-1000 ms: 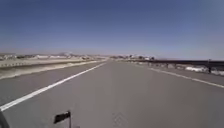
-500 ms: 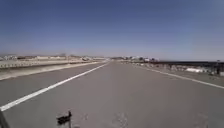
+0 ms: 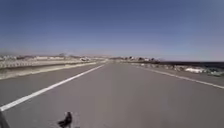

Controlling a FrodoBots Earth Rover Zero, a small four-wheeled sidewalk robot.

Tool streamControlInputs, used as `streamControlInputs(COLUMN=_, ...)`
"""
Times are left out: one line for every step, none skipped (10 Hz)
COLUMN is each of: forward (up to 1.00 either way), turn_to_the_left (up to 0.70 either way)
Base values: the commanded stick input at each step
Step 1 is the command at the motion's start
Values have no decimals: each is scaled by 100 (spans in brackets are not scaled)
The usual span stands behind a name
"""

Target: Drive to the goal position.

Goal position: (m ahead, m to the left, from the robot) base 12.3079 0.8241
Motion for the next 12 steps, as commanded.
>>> streamControlInputs(forward=100, turn_to_the_left=0)
streamControlInputs(forward=100, turn_to_the_left=0)
streamControlInputs(forward=100, turn_to_the_left=0)
streamControlInputs(forward=100, turn_to_the_left=0)
streamControlInputs(forward=100, turn_to_the_left=0)
streamControlInputs(forward=100, turn_to_the_left=0)
streamControlInputs(forward=100, turn_to_the_left=0)
streamControlInputs(forward=100, turn_to_the_left=0)
streamControlInputs(forward=100, turn_to_the_left=0)
streamControlInputs(forward=100, turn_to_the_left=0)
streamControlInputs(forward=100, turn_to_the_left=0)
streamControlInputs(forward=100, turn_to_the_left=0)
